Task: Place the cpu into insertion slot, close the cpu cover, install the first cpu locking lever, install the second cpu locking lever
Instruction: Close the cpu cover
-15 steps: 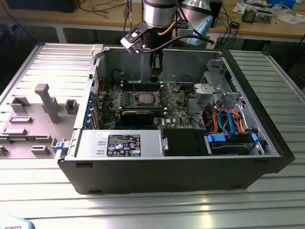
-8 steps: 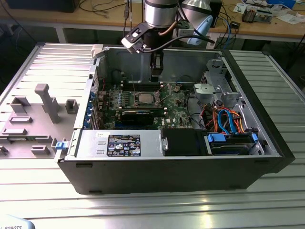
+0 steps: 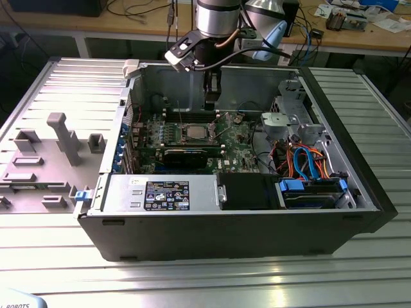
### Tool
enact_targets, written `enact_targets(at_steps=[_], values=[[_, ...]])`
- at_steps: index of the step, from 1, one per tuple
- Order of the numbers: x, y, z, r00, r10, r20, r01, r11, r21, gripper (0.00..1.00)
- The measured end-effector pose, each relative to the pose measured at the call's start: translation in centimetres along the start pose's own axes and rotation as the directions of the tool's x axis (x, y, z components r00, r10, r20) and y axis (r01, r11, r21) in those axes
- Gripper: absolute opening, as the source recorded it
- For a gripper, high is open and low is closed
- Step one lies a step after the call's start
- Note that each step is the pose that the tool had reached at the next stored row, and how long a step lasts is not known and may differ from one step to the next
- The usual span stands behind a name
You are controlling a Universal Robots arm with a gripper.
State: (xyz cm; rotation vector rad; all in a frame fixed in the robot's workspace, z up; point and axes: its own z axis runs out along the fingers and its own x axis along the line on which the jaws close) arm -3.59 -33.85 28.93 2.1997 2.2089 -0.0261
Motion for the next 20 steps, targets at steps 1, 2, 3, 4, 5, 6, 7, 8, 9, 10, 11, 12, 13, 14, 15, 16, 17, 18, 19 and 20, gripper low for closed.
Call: enact_targets(at_steps=[1,2,3,4,5,6,7,8,9,10,11,12,13,14,15,16,17,18,19,20], values=[[0.00,0.05,0.00,1.0000,0.000,0.0001,0.000,1.0000,0.0000,0.11],[0.00,0.11,0.00,1.0000,0.000,0.0000,0.000,1.0000,0.0000,0.11],[0.00,0.16,0.00,1.0000,0.000,0.0000,0.000,1.0000,0.0000,0.11],[0.00,0.22,0.00,1.0000,0.000,0.0000,0.000,1.0000,0.0000,0.11],[0.00,0.26,0.00,1.0000,0.000,0.0001,0.000,1.0000,0.0000,0.11],[0.00,0.29,0.00,1.0000,0.000,0.0001,0.000,1.0000,0.0000,0.11],[0.00,0.32,0.00,1.0000,0.000,0.0000,0.000,1.0000,0.0000,0.11],[0.00,0.36,0.00,1.0000,0.000,0.0000,0.000,1.0000,0.0000,0.11],[0.00,0.39,0.00,1.0000,0.000,0.0000,0.000,1.0000,0.0000,0.11],[0.00,0.43,0.00,1.0000,0.000,0.0000,0.000,1.0000,0.0000,0.11],[0.00,0.47,0.00,1.0000,0.000,0.0000,0.000,1.0000,0.0000,0.11],[0.00,0.49,0.00,1.0000,0.000,0.0000,0.000,1.0000,0.0000,0.11],[0.00,0.51,0.00,1.0000,0.000,0.0000,0.000,1.0000,0.0000,0.11],[0.00,0.54,0.00,1.0000,0.000,0.0000,0.000,1.0000,0.0000,0.11],[0.00,0.56,0.00,1.0000,0.000,0.0000,0.000,1.0000,0.0000,0.11],[0.00,0.59,0.00,1.0000,0.000,0.0000,0.000,1.0000,0.0000,0.11],[0.00,0.62,0.00,1.0000,0.000,0.0000,0.000,1.0000,0.0000,0.11],[0.00,0.66,0.00,1.0000,0.000,0.0000,0.000,1.0000,0.0001,0.11],[0.00,0.67,0.00,1.0000,0.000,0.0000,0.000,1.0000,0.0000,0.11],[0.01,0.81,0.00,1.0000,0.000,0.0000,0.000,1.0000,0.0000,0.11]])
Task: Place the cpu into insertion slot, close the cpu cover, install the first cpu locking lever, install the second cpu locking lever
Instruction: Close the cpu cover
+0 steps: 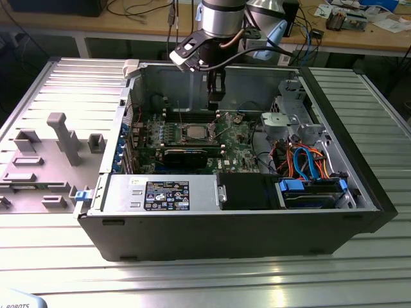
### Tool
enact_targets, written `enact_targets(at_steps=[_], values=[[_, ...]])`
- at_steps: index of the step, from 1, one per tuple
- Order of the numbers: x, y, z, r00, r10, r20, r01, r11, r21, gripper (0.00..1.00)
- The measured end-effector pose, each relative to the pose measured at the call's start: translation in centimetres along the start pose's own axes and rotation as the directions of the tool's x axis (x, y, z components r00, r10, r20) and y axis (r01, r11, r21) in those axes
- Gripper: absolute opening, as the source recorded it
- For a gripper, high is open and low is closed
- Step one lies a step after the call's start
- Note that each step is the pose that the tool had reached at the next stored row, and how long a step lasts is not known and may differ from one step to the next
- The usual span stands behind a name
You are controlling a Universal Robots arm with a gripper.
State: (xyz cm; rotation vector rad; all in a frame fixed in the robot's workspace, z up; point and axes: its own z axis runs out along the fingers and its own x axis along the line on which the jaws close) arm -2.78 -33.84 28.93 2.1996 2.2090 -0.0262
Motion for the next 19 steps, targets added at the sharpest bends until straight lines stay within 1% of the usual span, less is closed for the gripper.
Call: enact_targets(at_steps=[1,5,6,7,18,19], values=[[0.00,0.11,0.00,1.0000,0.000,0.0000,0.000,1.0000,0.0000,0.11],[0.00,0.17,0.00,1.0000,0.000,0.0000,0.000,1.0000,0.0000,0.11],[0.00,0.38,0.00,1.0000,0.000,0.0000,0.000,1.0000,0.0000,0.11],[0.00,0.43,0.00,1.0000,0.000,0.0000,0.000,1.0000,0.0000,0.11],[0.00,0.45,0.00,1.0000,0.000,0.0000,0.000,1.0000,0.0000,0.11],[0.01,0.56,0.06,1.0000,0.000,-0.0003,0.000,1.0000,-0.0001,0.11]])
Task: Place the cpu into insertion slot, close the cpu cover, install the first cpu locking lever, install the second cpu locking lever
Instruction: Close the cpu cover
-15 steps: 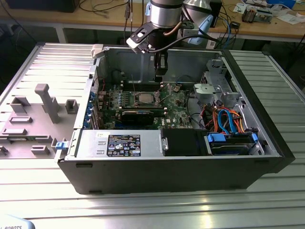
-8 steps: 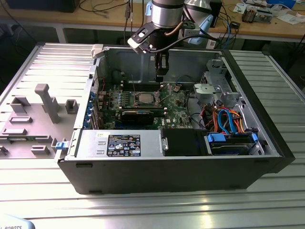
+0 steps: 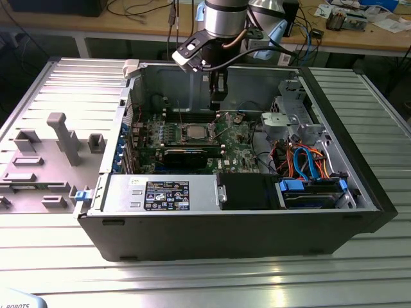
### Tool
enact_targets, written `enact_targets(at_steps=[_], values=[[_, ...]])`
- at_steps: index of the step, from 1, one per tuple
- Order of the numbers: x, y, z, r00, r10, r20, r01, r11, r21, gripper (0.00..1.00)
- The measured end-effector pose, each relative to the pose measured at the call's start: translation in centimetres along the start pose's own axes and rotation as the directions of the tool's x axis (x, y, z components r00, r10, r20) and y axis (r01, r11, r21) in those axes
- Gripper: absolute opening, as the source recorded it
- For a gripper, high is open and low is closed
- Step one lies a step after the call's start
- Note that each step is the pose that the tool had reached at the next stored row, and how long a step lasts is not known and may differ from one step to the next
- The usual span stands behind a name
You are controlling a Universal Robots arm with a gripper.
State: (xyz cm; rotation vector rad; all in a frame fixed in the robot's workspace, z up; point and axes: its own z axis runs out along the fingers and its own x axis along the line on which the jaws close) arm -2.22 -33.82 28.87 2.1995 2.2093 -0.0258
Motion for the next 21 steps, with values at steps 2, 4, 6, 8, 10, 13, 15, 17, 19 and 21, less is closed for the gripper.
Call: enact_targets(at_steps=[2,4,6,8,10,13,15,17,19,21], values=[[0.01,0.45,0.21,1.0000,0.000,0.0003,0.000,1.0000,0.0001,0.11],[0.07,1.17,0.51,1.0000,0.000,0.0005,0.000,1.0000,0.0001,0.11],[0.09,1.98,0.74,1.0000,0.000,0.0003,0.000,1.0000,0.0001,0.11],[0.11,2.31,0.94,1.0000,0.000,0.0004,0.000,1.0000,0.0001,0.11],[0.12,2.50,1.25,1.0000,0.000,0.0002,0.000,1.0000,0.0000,0.11],[0.15,3.15,1.87,1.0000,0.000,0.0003,0.000,1.0000,0.0001,0.11],[0.29,4.01,2.37,1.0000,0.000,0.0004,0.000,1.0000,0.0001,0.11],[0.40,4.45,2.53,1.0000,0.000,0.0005,0.000,1.0000,0.0001,0.11],[0.51,4.83,2.65,1.0000,-0.002,0.0003,0.002,1.0000,0.0000,0.11],[0.61,5.10,2.75,1.0000,-0.007,0.0002,0.007,1.0000,-0.0001,0.11]])
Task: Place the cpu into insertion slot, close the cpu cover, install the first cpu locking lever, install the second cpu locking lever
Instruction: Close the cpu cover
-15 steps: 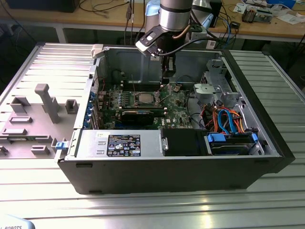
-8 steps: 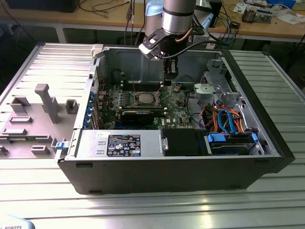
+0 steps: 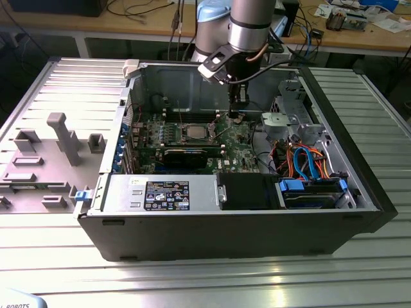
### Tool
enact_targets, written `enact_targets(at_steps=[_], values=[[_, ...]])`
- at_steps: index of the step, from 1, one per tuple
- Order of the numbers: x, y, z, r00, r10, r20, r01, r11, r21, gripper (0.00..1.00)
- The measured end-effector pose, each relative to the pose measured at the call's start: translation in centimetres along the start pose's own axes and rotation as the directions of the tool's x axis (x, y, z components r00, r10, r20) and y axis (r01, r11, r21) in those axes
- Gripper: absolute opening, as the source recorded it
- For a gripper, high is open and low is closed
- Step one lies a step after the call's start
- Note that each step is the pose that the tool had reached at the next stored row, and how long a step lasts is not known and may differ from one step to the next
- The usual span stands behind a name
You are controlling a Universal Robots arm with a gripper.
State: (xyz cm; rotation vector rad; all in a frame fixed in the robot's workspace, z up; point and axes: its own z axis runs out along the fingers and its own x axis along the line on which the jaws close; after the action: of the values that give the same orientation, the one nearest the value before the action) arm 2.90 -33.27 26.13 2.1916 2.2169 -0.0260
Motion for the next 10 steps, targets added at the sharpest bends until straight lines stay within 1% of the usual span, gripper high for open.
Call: enact_targets(at_steps=[1,4,7,10], values=[[0.05,0.28,0.07,1.0000,-0.007,0.0001,0.007,1.0000,-0.0002,0.11],[0.09,0.80,0.22,0.9996,-0.029,-0.0001,0.029,0.9996,-0.0008,0.11],[0.11,0.86,0.42,0.9994,-0.035,0.0000,0.035,0.9994,-0.0010,0.11],[0.12,0.86,0.82,0.9992,-0.039,0.0000,0.039,0.9992,-0.0011,0.11]])
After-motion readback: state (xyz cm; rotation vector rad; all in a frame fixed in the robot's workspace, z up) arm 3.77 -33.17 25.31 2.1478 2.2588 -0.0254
